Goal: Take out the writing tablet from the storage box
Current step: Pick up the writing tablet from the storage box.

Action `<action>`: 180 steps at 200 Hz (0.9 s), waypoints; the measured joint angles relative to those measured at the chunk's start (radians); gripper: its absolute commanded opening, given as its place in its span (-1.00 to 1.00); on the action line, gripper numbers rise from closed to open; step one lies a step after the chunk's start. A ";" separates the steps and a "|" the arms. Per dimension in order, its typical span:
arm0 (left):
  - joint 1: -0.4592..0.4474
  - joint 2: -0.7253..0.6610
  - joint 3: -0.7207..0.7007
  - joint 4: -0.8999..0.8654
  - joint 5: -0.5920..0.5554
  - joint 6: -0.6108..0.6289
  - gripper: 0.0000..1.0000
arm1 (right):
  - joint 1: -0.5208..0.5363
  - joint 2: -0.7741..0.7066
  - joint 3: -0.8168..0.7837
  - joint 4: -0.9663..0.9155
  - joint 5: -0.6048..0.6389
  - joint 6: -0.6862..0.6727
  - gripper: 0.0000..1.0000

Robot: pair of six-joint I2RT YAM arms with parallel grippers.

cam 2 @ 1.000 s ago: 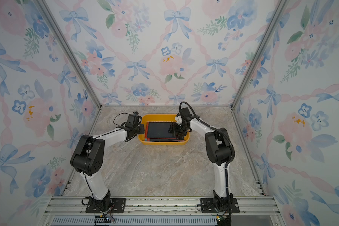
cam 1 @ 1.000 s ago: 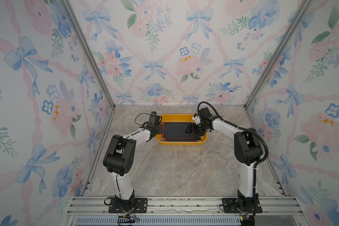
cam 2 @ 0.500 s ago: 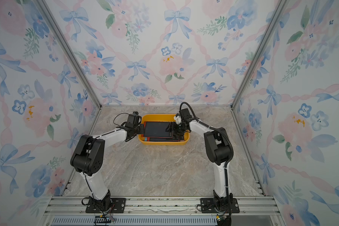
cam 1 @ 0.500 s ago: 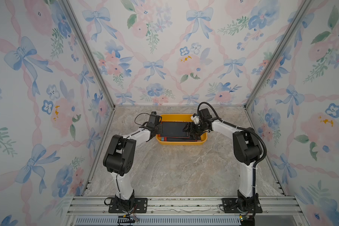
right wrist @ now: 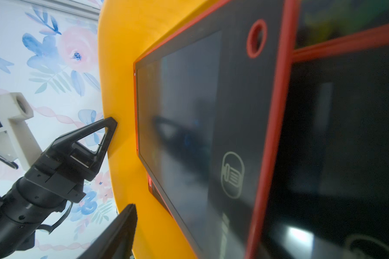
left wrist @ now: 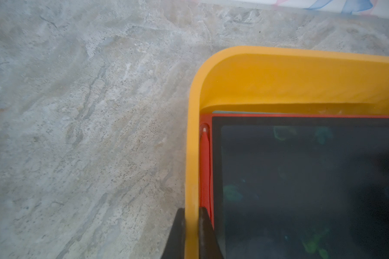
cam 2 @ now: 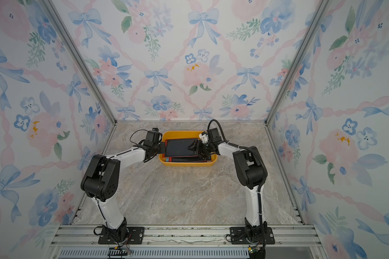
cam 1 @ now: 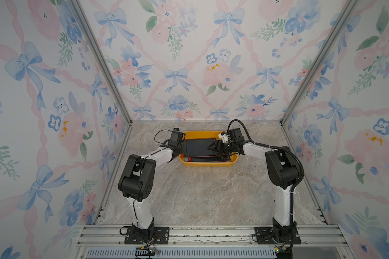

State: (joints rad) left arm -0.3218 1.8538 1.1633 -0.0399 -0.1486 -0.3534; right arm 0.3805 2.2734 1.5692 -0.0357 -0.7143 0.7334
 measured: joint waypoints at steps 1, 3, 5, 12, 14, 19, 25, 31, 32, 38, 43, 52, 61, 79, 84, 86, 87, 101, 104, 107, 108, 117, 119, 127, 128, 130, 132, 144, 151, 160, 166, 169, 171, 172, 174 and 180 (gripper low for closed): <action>0.000 0.000 0.000 0.000 0.000 0.000 -1.00 | 0.000 0.000 -0.001 0.001 0.000 0.000 0.35; 0.000 0.000 0.000 0.000 0.000 0.000 -1.00 | 0.000 0.000 -0.002 0.004 -0.001 0.000 0.35; 0.000 0.000 0.000 0.000 0.000 0.000 -1.00 | 0.000 0.000 -0.003 0.006 -0.001 0.001 0.35; 0.000 0.000 0.000 0.000 0.000 0.000 -1.00 | 0.000 0.000 -0.007 0.013 -0.002 0.001 0.33; 0.000 0.000 0.000 0.000 0.000 0.000 -1.00 | 0.000 0.000 -0.008 0.014 -0.002 0.001 0.33; 0.000 0.000 0.000 0.000 0.000 0.000 -1.00 | 0.000 0.000 -0.008 0.016 -0.002 0.001 0.31; 0.000 0.000 0.000 0.000 0.000 0.000 -1.00 | 0.000 0.000 -0.008 0.018 -0.001 0.000 0.29; 0.000 0.000 0.000 0.000 0.000 0.000 -1.00 | 0.000 0.000 -0.008 0.019 0.000 0.000 0.27; 0.000 0.000 0.000 0.000 0.000 0.000 -1.00 | 0.000 0.000 -0.008 0.019 0.000 0.000 0.26; 0.000 0.000 0.000 0.000 0.000 0.000 -1.00 | 0.000 0.000 -0.008 0.018 0.000 0.000 0.22; 0.000 0.000 0.000 0.000 0.000 0.000 -1.00 | 0.000 0.000 -0.010 0.019 0.002 -0.001 0.19; 0.000 0.000 0.000 0.000 0.000 0.000 -1.00 | 0.000 0.000 -0.013 0.021 0.005 0.001 0.14; 0.000 0.000 0.000 0.000 0.000 0.000 -1.00 | 0.000 0.000 -0.017 0.023 0.005 -0.001 0.08; 0.000 0.000 0.000 0.000 0.000 0.000 -1.00 | 0.000 0.000 -0.023 0.026 0.008 0.007 -0.04; 0.000 0.000 0.000 0.000 0.000 0.000 -1.00 | 0.000 0.000 -0.024 0.027 0.008 0.007 -0.07; 0.000 0.000 0.000 0.000 0.000 0.000 -1.00 | 0.000 0.000 -0.024 0.026 0.008 0.007 -0.08; 0.000 0.000 0.000 0.000 0.000 0.000 -1.00 | 0.000 0.000 -0.024 0.027 0.008 0.006 -0.08; 0.000 0.000 0.000 0.000 0.000 0.000 -1.00 | 0.000 0.000 -0.024 0.029 0.010 0.007 -0.14; 0.000 0.000 0.000 0.000 0.000 0.000 -1.00 | 0.000 0.000 -0.026 0.031 0.011 0.009 -0.16; 0.000 0.000 0.000 0.000 0.000 0.000 -1.00 | 0.000 0.000 -0.026 0.031 0.010 0.007 -0.17; 0.000 0.000 0.000 0.000 0.000 0.000 -1.00 | 0.000 0.000 -0.026 0.031 0.010 0.007 -0.17; 0.000 0.000 0.000 0.000 0.000 0.000 -1.00 | 0.000 0.000 -0.028 0.038 0.011 0.009 -0.21; 0.000 0.000 0.000 0.000 0.000 0.000 -1.00 | 0.000 0.000 -0.029 0.038 0.011 0.011 -0.22; 0.000 0.000 0.000 0.000 0.000 0.000 -1.00 | 0.000 0.000 -0.033 0.045 0.010 0.015 -0.25; 0.000 0.000 0.000 0.000 0.000 0.000 -1.00 | 0.000 0.000 -0.034 0.048 0.010 0.014 -0.26; 0.000 0.000 0.000 0.000 0.000 0.000 -1.00 | 0.000 0.000 -0.036 0.051 0.010 0.016 -0.27; 0.000 0.000 0.000 0.000 0.000 0.000 -1.00 | 0.000 0.000 -0.038 0.055 0.010 0.019 -0.29; 0.000 0.000 0.000 0.000 0.000 0.000 -1.00 | -0.002 0.000 -0.048 0.075 0.003 0.029 -0.37; 0.000 0.000 0.000 0.000 0.000 0.000 -1.00 | -0.003 0.000 -0.056 0.089 -0.002 0.037 -0.38; 0.000 0.000 0.000 0.000 0.000 0.000 -1.00 | -0.006 0.000 -0.064 0.108 -0.010 0.050 -0.40; 0.000 0.000 0.000 0.000 0.000 0.000 -1.00 | -0.007 0.000 -0.071 0.122 -0.014 0.056 -0.40; 0.000 0.000 0.000 0.000 0.000 0.000 -1.00 | -0.008 0.000 -0.073 0.129 -0.016 0.061 -0.41; 0.000 0.000 0.000 0.000 0.000 0.000 -1.00 | -0.008 0.000 -0.075 0.132 -0.017 0.061 -0.41; 0.000 0.000 0.000 0.000 0.000 0.000 -1.00 | -0.008 0.000 -0.076 0.135 -0.017 0.063 -0.41; 0.000 0.000 0.000 0.000 0.000 0.000 -1.00 | -0.008 0.000 -0.077 0.137 -0.018 0.065 -0.41; 0.000 0.000 0.000 0.000 0.000 0.000 -1.00 | -0.008 0.000 -0.081 0.147 -0.021 0.069 -0.41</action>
State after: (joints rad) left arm -0.3218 1.8538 1.1633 -0.0399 -0.1486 -0.3538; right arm 0.3729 2.2734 1.4883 0.1116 -0.7349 0.8024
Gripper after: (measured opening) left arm 0.086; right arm 0.297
